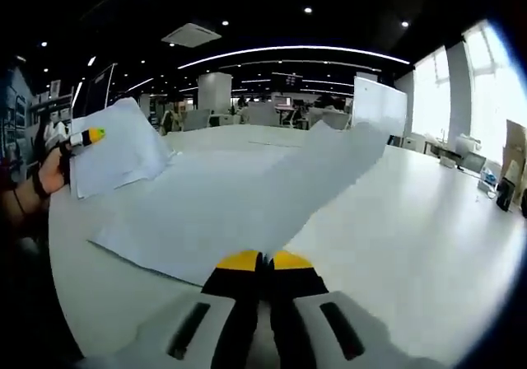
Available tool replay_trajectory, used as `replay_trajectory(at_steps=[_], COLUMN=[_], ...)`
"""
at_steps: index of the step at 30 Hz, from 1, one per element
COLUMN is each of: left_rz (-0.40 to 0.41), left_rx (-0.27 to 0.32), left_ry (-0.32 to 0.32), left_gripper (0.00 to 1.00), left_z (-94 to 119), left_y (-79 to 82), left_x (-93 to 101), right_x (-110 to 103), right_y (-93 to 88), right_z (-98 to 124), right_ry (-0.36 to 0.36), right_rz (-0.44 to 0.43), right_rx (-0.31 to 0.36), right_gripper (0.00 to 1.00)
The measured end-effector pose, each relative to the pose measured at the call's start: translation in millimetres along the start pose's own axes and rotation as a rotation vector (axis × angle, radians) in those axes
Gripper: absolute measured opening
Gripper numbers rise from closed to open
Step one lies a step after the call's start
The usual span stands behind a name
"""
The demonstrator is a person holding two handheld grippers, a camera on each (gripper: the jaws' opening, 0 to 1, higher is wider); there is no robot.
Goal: Organize the stack of printing papers by aligning and flattening the scattered papers on the table
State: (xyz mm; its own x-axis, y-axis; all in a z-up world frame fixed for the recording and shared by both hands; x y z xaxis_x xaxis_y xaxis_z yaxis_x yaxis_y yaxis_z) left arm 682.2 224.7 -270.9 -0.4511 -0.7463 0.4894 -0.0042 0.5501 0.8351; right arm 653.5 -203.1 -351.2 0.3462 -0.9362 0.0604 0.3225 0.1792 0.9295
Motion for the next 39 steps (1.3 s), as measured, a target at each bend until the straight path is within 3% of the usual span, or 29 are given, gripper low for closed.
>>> replay_trajectory(at_steps=[14, 22, 39], left_rz=[0.003, 0.002, -0.002], left_rx=[0.002, 0.001, -0.004], left_ry=[-0.001, 0.001, 0.006], left_gripper=[0.12, 0.12, 0.12], left_z=[0, 1, 0], left_y=[0.7, 0.6, 0.0], left_x=[-0.8, -0.9, -1.4], right_x=[1, 2, -1], right_y=[7.4, 15.5, 20.4], right_z=[9, 17, 18], right_ry=[-0.021, 0.006, 0.025], right_rz=[-0.016, -0.084, -0.103], right_rx=[0.047, 0.088, 0.103], right_gripper=[0.0, 0.0, 0.0])
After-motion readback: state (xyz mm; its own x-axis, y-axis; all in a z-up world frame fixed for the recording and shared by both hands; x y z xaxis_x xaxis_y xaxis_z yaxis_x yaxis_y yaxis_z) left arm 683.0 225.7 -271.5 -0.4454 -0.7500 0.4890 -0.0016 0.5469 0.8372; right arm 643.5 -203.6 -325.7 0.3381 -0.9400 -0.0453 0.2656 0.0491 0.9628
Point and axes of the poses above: the point that each gripper's makers call its tool centre point, and the gripper's own axes: z roughly backward along the fingers, x roughly to its right, y roughly out of its top, the point moved 1 cm from there along z, roughly backward along the fingers, and after that the axes turned 4 degrees about -y, right-handed, at the moved point
